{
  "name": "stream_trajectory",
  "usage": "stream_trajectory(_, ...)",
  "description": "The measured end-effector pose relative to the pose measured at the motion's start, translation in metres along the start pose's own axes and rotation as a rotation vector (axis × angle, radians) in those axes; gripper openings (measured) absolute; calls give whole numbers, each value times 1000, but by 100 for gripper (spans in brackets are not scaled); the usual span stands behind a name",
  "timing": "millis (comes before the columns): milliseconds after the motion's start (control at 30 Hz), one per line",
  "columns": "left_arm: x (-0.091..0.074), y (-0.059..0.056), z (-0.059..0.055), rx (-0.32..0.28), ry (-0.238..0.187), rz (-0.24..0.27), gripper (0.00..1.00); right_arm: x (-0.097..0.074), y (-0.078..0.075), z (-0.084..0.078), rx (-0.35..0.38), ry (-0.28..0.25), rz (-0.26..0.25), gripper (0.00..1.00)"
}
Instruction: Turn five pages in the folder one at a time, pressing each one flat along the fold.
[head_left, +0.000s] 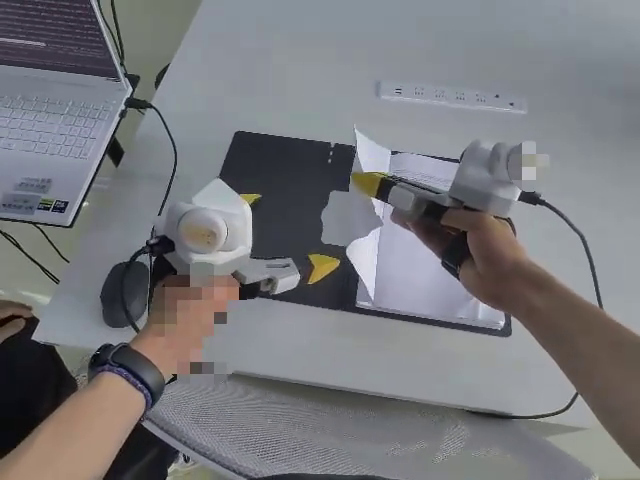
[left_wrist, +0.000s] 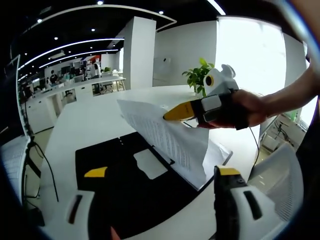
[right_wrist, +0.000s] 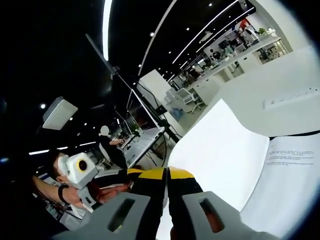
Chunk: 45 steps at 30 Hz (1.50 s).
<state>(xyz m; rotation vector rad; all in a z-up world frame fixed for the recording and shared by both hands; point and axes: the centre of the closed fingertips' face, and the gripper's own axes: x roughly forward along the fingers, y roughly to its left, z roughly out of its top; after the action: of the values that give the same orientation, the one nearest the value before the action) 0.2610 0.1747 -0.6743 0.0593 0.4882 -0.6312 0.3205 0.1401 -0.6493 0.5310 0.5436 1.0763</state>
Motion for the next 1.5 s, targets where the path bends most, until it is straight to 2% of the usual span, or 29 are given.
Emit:
stream_trajectory(167, -5, 6, -5, -15, 1, 13, 84, 15, 3, -10, 4, 34, 17, 0)
stream_trajectory(333, -12, 9, -9, -21, 3, 25, 84, 32, 6, -28, -8, 96, 33, 0)
stream_trajectory(633, -22, 17, -17, -43, 1, 49, 84, 58, 5, -52, 21, 152, 50, 0)
stream_trajectory(800, -26, 21, -19, -50, 0, 59, 84, 66, 0, -60, 38, 174, 48, 0)
stream_trajectory(1167, -29, 17, -22, -55, 9, 57, 84, 80, -10, -80, 68, 228, 47, 0)
stream_trajectory(1500, -29, 22, -19, -70, -5, 77, 84, 85, -23, -97, 122, 250, 32, 0)
